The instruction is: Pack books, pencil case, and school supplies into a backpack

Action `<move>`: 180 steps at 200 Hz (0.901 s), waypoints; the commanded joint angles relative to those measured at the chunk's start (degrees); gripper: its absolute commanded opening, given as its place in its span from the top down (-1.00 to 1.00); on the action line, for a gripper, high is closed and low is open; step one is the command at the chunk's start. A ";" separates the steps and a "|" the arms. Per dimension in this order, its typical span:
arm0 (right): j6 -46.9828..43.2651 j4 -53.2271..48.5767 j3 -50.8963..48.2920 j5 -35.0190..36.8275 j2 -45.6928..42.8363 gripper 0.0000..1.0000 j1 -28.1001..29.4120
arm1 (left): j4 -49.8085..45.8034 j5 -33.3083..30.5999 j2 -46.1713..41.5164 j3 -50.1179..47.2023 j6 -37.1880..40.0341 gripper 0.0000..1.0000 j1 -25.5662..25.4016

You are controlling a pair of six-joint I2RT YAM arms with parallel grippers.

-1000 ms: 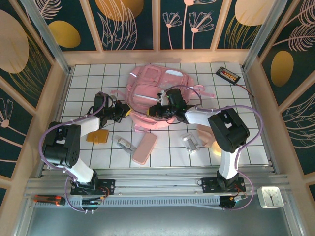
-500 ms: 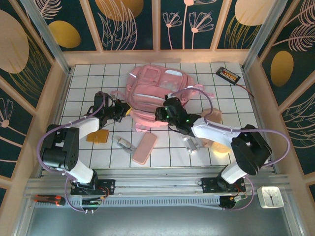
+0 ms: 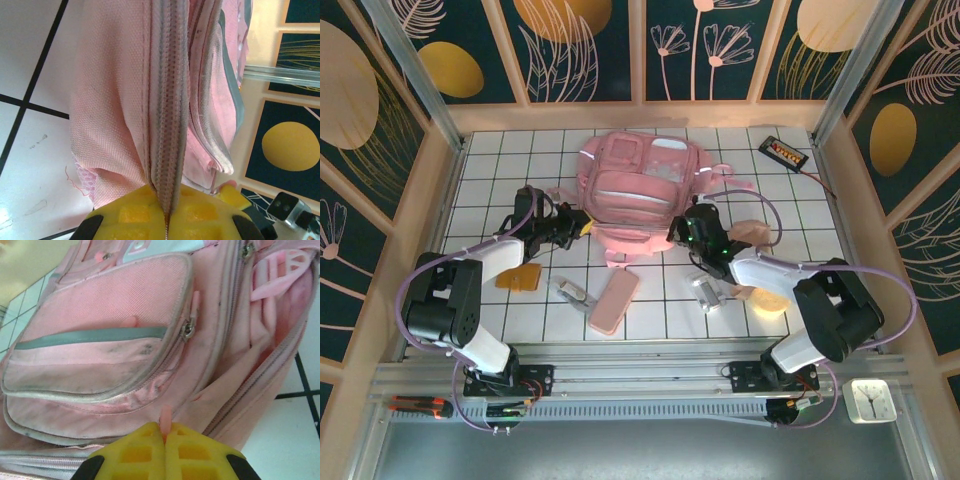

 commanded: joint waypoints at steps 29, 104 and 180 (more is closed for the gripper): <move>-5.31 4.23 -0.98 -4.01 0.98 1.00 -10.31 | -2.40 -1.67 -1.81 4.66 3.42 1.00 4.50; -3.97 -1.08 10.31 -18.00 -1.62 1.00 -5.45 | -28.61 -15.64 -2.68 25.62 52.11 -0.98 -7.26; -1.17 -2.51 15.77 -25.21 -0.88 1.00 -3.79 | -27.11 -15.58 1.34 23.26 79.40 -0.75 -17.71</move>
